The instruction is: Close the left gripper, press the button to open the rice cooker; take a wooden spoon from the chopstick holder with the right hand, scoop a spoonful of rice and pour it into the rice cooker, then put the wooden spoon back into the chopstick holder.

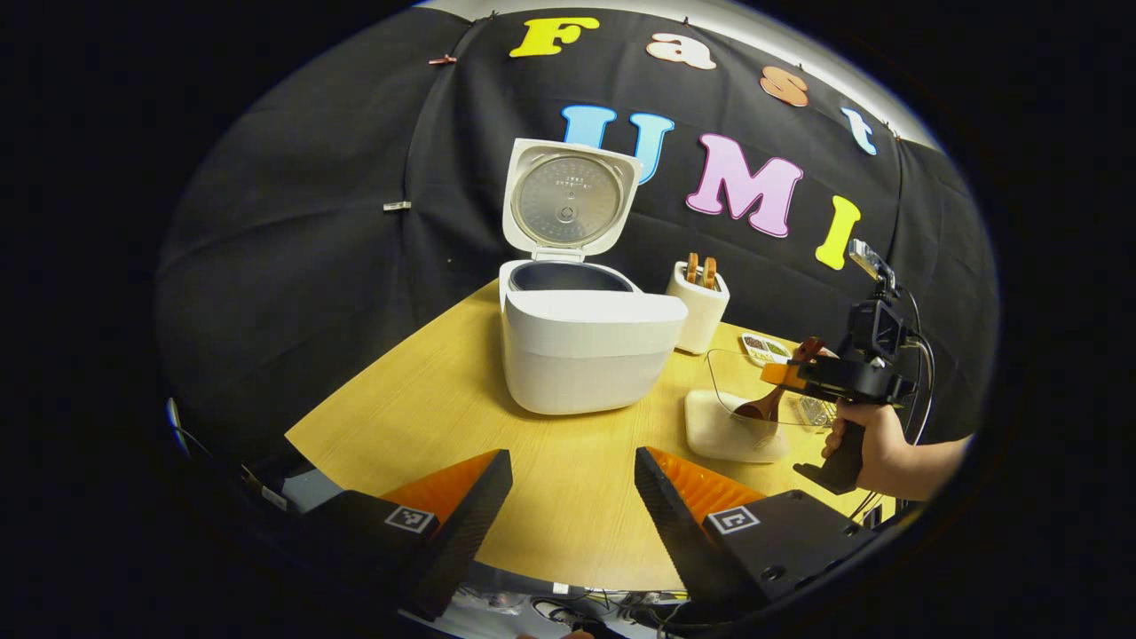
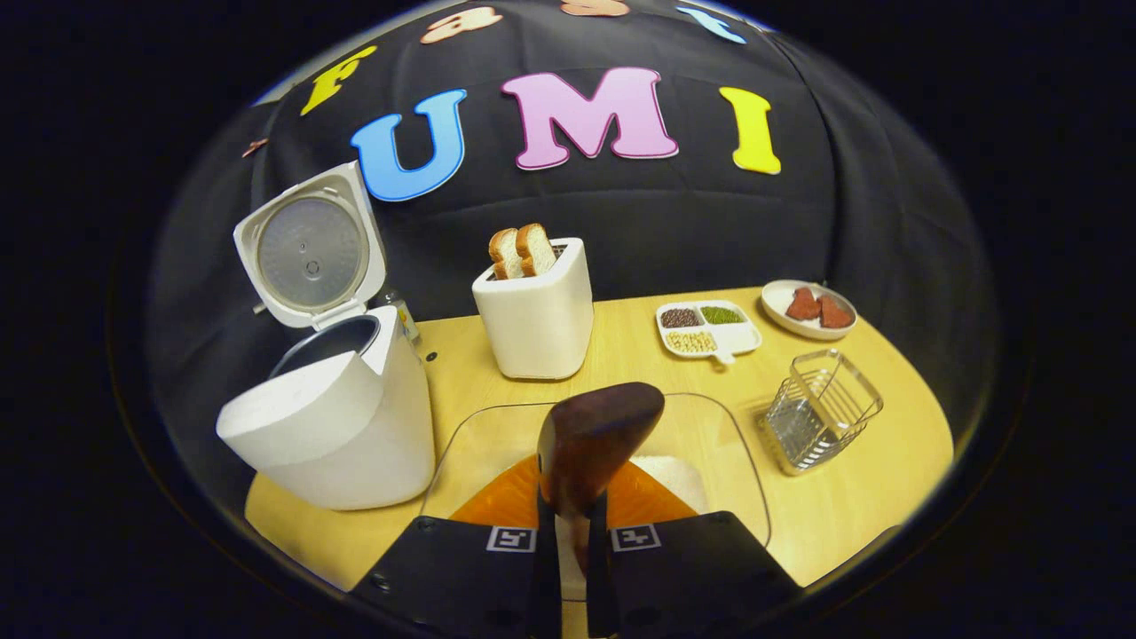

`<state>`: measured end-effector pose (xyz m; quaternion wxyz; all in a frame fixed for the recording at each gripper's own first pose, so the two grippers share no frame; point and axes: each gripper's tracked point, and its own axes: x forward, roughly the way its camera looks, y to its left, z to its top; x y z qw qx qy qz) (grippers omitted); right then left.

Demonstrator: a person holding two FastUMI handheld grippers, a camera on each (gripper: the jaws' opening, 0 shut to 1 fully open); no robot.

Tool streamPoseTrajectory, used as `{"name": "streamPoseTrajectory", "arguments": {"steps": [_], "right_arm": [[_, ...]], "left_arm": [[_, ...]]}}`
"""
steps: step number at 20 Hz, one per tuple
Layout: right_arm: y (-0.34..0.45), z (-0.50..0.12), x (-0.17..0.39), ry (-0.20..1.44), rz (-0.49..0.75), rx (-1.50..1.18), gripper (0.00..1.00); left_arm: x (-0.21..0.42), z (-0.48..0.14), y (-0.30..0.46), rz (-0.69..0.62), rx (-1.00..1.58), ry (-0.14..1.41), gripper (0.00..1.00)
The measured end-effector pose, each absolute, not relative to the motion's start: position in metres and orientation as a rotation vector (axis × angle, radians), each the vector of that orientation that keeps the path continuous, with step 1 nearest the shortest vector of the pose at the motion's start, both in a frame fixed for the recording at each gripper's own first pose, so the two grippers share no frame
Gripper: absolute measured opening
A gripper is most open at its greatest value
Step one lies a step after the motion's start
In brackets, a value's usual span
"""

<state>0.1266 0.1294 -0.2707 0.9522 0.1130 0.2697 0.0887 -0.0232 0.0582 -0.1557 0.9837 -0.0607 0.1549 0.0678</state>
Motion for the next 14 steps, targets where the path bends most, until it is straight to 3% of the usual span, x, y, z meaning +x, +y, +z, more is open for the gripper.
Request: {"name": "streamPoseTrajectory", "arguments": {"steps": [7, 10, 11, 12, 14], "right_arm": [[0.127, -0.268, 0.13, 0.72, 0.138, 0.662, 0.16], [0.107, -0.266, 0.132, 0.738, 0.092, 0.768, 0.16], [0.098, -0.266, 0.133, 0.738, 0.076, 0.79, 0.11], [0.088, -0.266, 0.135, 0.736, 0.062, 0.809, 0.16], [0.067, -0.262, 0.136, 0.739, 0.038, 0.842, 0.16]], "left_arm": [[-0.017, -0.161, 0.058, 0.13, -0.149, 0.331, 0.96], [-0.012, -0.158, 0.055, 0.127, -0.141, 0.334, 0.96], [-0.01, -0.156, 0.054, 0.126, -0.136, 0.332, 0.96], [-0.007, -0.153, 0.052, 0.123, -0.132, 0.329, 0.96], [-0.002, -0.149, 0.047, 0.118, -0.127, 0.326, 0.96]]}}
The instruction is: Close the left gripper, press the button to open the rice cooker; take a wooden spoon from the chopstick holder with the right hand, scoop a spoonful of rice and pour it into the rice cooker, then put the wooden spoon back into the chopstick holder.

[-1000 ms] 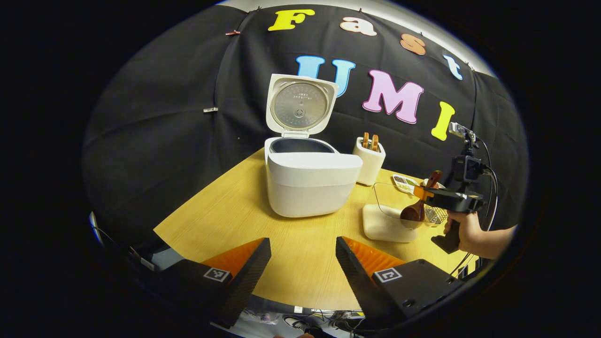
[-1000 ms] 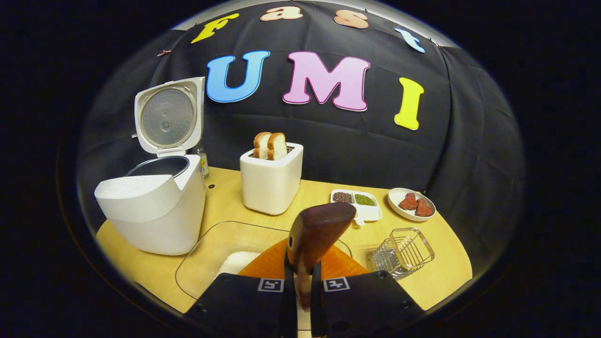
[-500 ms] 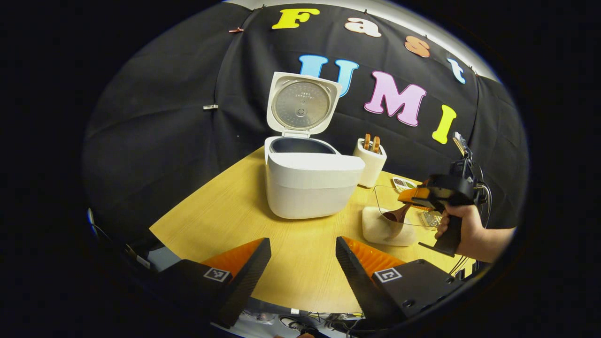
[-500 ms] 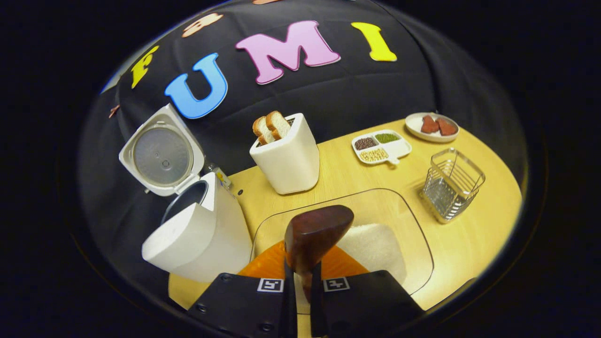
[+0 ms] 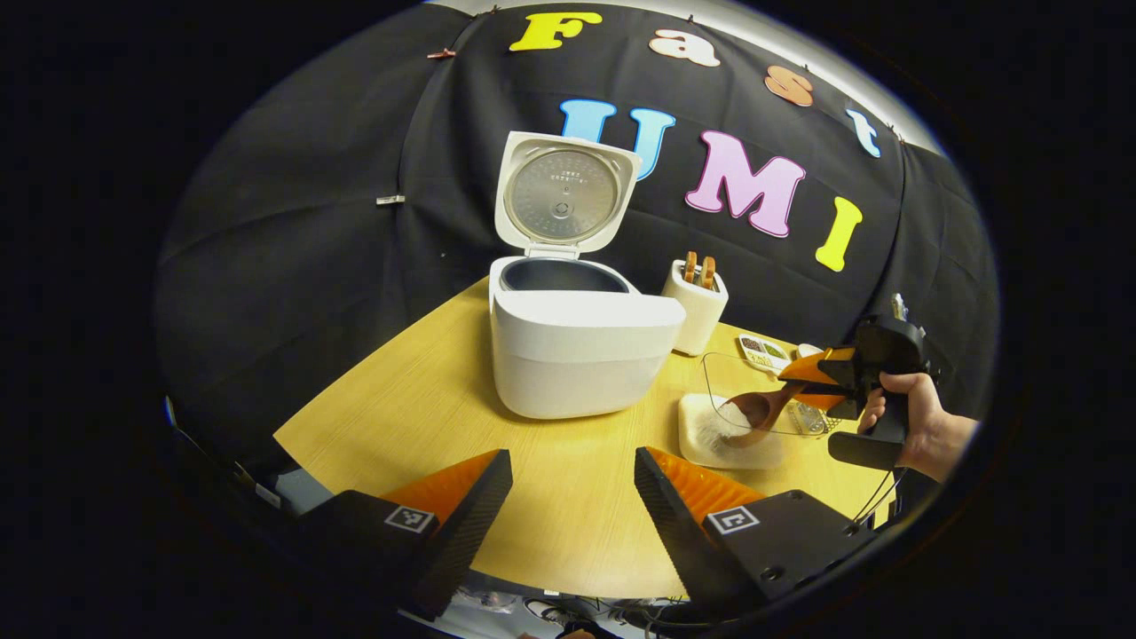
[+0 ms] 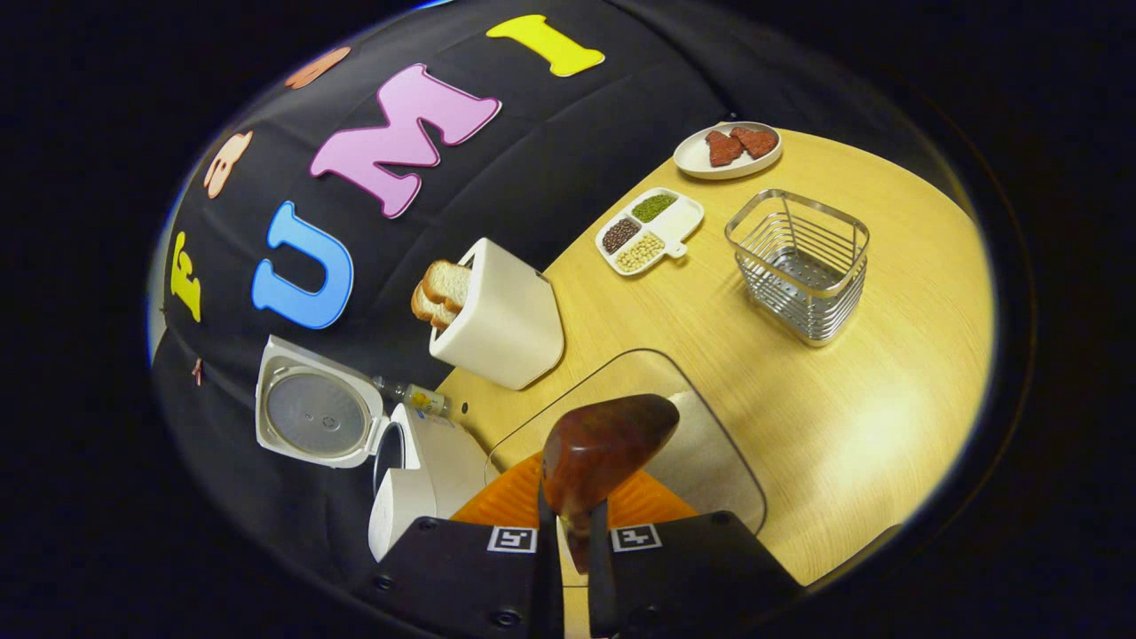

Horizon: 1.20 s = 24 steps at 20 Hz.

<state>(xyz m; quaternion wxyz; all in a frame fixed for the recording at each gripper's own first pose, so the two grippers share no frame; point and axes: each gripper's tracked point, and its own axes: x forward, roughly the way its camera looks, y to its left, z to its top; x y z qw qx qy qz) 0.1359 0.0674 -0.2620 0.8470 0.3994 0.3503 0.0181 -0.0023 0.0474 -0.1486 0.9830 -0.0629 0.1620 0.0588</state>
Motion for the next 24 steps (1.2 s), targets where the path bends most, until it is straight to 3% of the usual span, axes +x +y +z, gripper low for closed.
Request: {"name": "streamPoseTrajectory", "arguments": {"steps": [9, 24], "right_arm": [[0.028, -0.217, 0.163, 0.701, -0.011, 0.958, 0.16], [0.119, -0.095, 0.205, 0.63, 0.151, 1.228, 0.16]], "left_arm": [[0.013, -0.133, 0.029, 0.098, -0.114, 0.316, 0.96], [0.008, -0.129, 0.048, 0.092, -0.184, 0.298, 0.96]]}}
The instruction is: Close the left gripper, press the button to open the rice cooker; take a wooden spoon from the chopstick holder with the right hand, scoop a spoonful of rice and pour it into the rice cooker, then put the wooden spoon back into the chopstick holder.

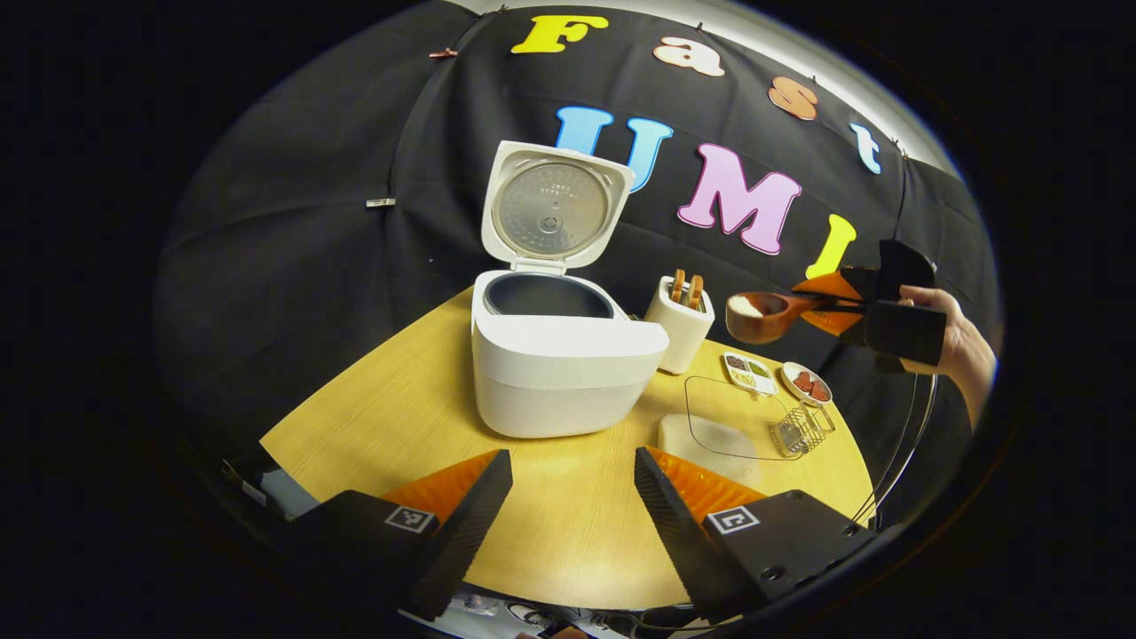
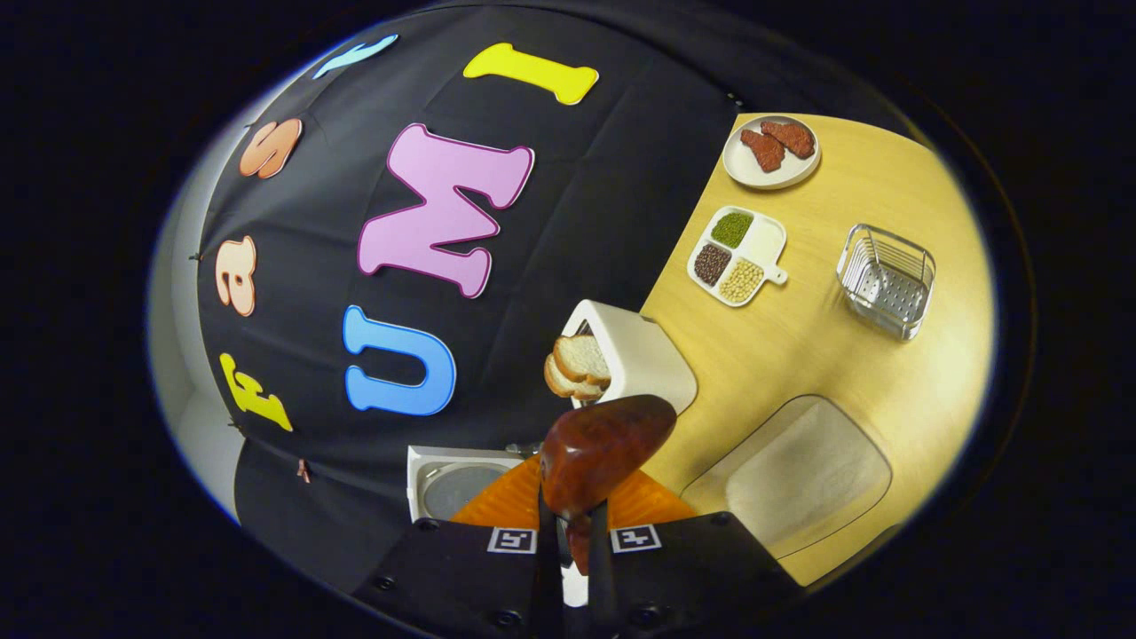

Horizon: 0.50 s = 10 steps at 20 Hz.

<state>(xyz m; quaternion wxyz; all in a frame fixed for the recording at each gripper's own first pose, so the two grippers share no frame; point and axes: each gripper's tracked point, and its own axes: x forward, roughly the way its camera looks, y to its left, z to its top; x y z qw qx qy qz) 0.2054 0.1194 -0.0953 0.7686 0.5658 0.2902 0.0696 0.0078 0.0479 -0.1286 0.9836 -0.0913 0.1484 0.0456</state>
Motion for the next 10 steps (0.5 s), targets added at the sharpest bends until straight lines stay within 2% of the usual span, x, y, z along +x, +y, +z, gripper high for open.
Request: {"name": "streamPoseTrajectory", "arguments": {"steps": [10], "right_arm": [[0.238, -0.067, 0.225, 0.657, 0.264, 1.2, 0.16]], "left_arm": [[-0.004, -0.13, 0.093, 0.133, -0.193, 0.296, 0.96]]}}
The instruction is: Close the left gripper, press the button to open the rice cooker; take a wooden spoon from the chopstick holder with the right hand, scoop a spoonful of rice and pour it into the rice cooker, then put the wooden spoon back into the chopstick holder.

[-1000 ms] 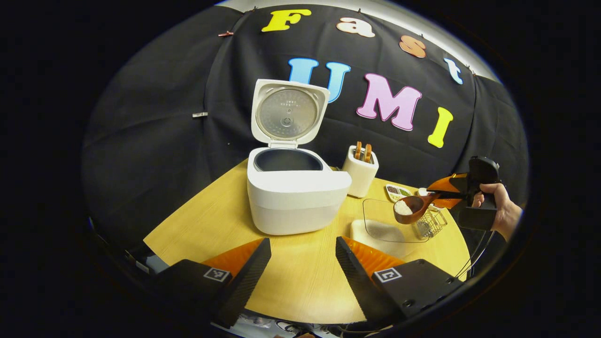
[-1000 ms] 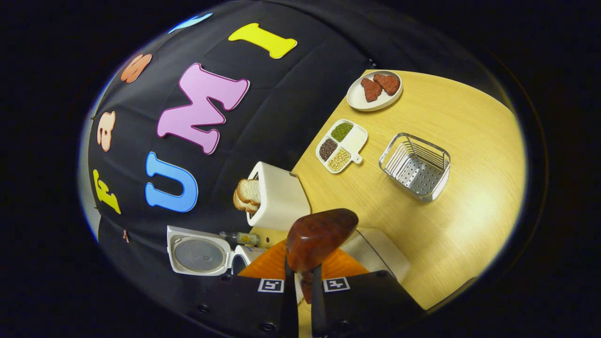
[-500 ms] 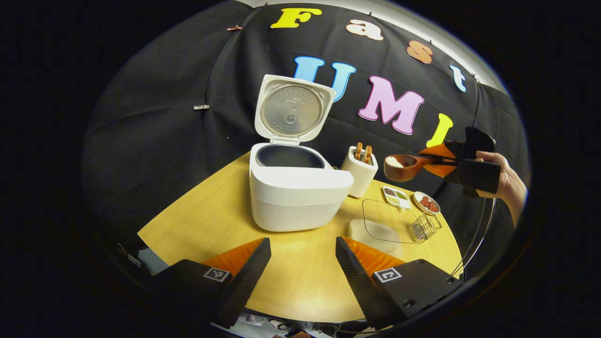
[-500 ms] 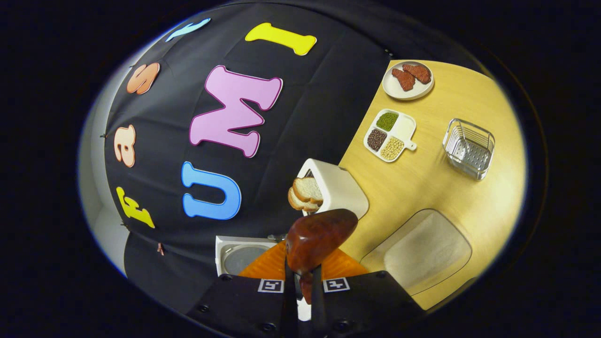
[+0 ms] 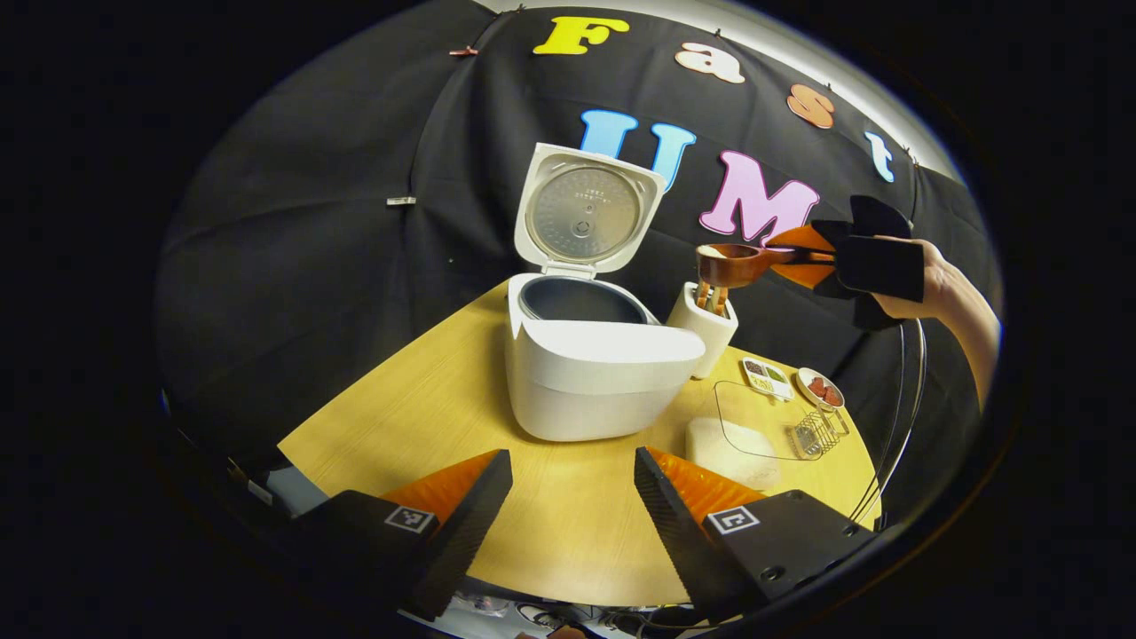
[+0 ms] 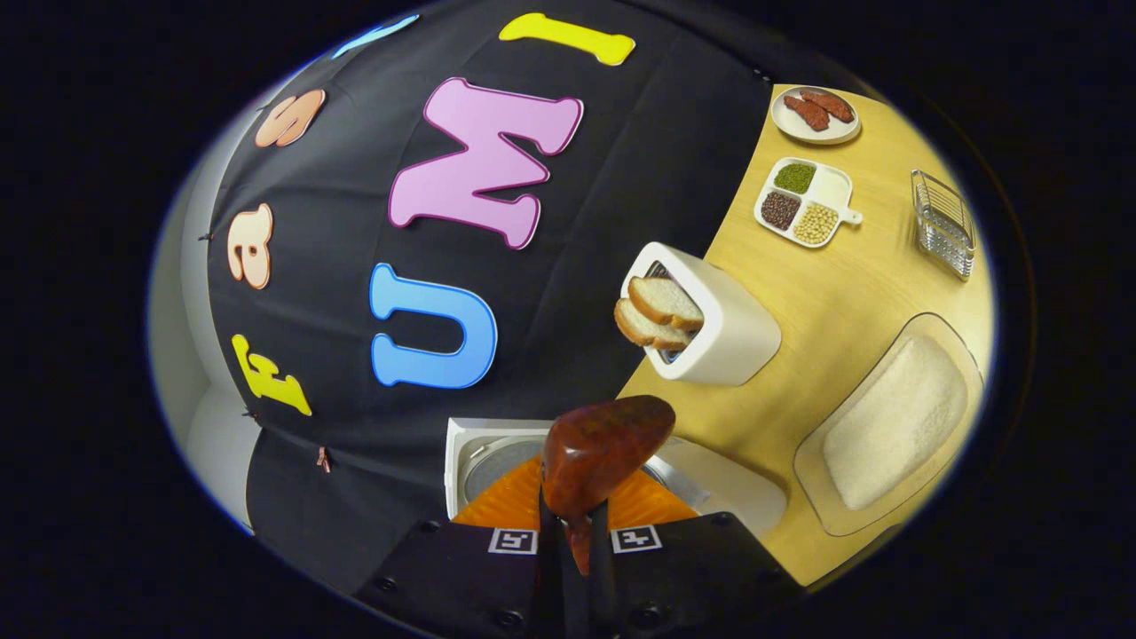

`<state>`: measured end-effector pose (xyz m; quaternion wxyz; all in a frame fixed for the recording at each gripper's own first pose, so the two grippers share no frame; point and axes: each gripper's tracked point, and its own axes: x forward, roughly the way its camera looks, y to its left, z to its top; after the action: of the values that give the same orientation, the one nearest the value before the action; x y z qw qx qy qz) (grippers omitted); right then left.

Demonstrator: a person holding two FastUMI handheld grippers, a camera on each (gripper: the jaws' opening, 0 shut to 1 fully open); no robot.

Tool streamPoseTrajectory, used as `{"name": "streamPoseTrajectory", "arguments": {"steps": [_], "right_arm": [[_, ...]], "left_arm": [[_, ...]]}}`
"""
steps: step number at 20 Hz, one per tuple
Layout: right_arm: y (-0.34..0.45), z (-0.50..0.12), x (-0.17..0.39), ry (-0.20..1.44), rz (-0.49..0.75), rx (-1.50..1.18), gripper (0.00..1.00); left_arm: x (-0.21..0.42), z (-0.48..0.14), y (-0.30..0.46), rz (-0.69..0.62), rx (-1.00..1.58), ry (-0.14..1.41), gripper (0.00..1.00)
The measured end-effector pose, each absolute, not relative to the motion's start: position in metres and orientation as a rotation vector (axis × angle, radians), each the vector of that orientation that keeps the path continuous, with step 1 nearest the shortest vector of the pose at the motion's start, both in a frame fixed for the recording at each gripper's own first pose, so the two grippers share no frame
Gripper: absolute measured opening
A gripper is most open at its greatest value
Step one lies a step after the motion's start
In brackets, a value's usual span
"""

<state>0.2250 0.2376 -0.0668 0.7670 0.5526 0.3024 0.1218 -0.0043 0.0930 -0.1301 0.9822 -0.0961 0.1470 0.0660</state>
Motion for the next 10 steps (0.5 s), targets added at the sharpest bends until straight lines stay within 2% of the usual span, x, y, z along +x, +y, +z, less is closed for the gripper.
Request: {"name": "streamPoseTrajectory", "arguments": {"steps": [10], "right_arm": [[0.349, -0.084, 0.246, 0.588, 0.374, 0.826, 0.15]], "left_arm": [[-0.017, -0.14, 0.122, 0.177, -0.238, 0.316, 0.96]]}}
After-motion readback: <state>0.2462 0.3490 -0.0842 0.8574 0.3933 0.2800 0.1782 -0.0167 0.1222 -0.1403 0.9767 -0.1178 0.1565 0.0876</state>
